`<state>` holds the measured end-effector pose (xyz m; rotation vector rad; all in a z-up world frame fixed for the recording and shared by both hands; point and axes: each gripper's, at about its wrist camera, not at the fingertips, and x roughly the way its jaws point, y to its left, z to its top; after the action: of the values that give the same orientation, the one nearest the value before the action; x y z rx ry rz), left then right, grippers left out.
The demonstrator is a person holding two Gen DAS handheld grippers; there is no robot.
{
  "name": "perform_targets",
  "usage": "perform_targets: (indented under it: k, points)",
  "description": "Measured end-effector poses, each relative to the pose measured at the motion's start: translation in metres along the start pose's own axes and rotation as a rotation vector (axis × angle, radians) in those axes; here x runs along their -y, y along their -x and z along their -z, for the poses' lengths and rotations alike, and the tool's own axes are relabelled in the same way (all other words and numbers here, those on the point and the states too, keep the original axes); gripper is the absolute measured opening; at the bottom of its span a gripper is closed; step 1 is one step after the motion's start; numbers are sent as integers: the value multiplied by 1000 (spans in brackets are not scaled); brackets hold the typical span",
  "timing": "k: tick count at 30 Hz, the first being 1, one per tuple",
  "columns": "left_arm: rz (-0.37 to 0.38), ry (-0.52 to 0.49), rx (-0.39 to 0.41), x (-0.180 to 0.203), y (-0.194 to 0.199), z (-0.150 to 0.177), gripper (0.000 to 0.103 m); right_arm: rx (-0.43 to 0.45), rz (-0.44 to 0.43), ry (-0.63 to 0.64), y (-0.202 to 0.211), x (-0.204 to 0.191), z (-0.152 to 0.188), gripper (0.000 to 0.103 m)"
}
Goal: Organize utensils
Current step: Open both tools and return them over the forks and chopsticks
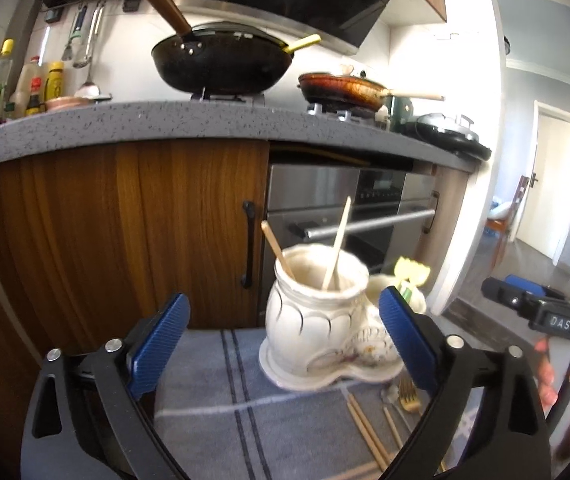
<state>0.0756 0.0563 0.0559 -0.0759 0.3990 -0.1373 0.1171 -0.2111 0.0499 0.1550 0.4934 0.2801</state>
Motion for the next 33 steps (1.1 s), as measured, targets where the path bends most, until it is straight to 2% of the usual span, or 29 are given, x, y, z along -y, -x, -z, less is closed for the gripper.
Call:
perform_targets:
  k: [5, 10, 15, 19, 23, 25, 31, 33]
  points:
    - [-2, -5, -112, 9, -5, 21, 97, -28, 23, 12, 10, 4, 15, 98]
    - [-44, -49, -221, 21, -17, 48, 97, -78, 38, 14, 11, 11, 34, 98]
    - [-85, -70, -295, 25, -30, 70, 97, -125, 50, 16, 6, 16, 51, 98]
    - [-76, -83, -324, 30, -34, 80, 98, -158, 53, 23, 1, 19, 62, 98]
    - [-72, -156, -356, 38, -41, 91, 98, -177, 57, 36, -4, 19, 69, 98]
    - [-36, -190, -339, 42, -40, 96, 98, -188, 54, 40, -7, 19, 72, 98]
    - [21, -154, -348, 46, -43, 103, 98, -205, 55, 55, -12, 17, 78, 98]
    - [-2, -169, -335, 50, -43, 107, 98, -215, 57, 61, -15, 17, 81, 98]
